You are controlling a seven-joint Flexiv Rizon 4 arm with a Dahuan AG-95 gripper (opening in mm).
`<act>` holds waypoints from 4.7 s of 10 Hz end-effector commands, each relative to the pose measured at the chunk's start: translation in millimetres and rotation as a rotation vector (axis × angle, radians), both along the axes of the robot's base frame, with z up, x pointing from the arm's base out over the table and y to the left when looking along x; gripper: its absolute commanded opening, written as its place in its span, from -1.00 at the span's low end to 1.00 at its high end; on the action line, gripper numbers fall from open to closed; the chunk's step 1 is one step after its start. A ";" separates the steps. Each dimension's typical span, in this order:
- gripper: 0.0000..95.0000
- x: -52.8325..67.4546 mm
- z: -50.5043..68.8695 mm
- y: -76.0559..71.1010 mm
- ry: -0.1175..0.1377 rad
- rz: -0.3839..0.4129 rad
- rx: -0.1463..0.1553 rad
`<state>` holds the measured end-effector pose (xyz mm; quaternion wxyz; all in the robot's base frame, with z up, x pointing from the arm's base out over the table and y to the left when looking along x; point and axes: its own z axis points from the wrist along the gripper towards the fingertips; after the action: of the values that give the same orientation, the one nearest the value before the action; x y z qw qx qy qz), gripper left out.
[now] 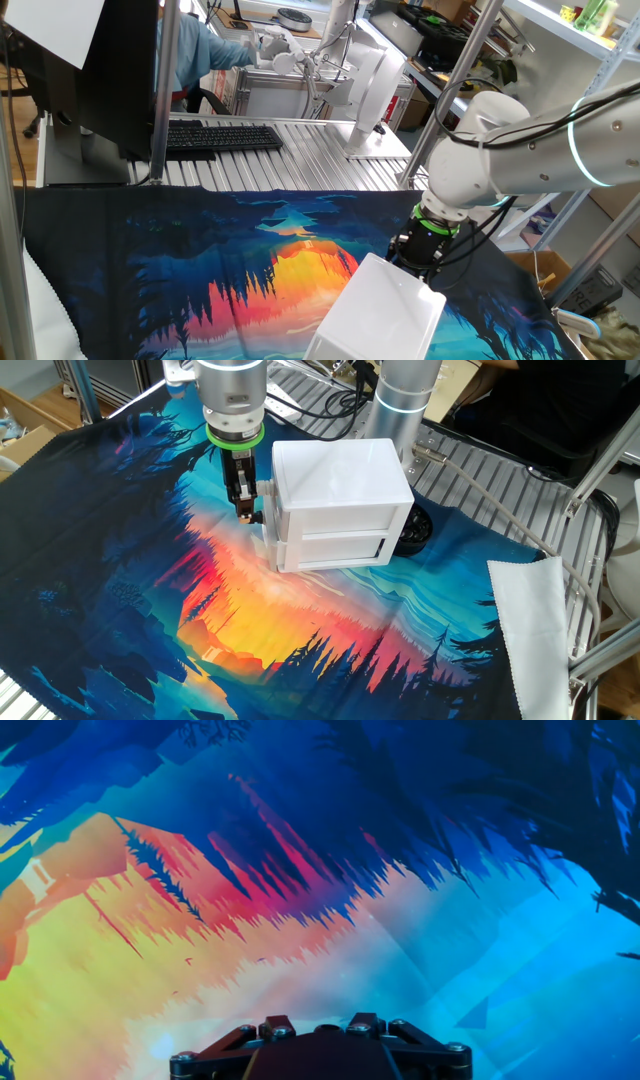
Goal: Grasp the handle and close the drawer
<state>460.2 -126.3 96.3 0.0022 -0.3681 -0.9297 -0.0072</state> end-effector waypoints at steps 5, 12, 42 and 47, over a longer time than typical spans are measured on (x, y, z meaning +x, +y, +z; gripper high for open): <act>-0.20 0.4 -0.4 0.0 0.000 0.005 0.003; -0.20 0.4 -0.4 0.0 0.000 0.004 0.003; -0.20 1.2 21.2 -6.3 0.009 0.063 -0.004; -0.20 9.3 38.2 -11.9 0.020 0.071 -0.002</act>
<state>470.5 -138.6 137.3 0.0127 -0.3352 -0.9420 -0.0029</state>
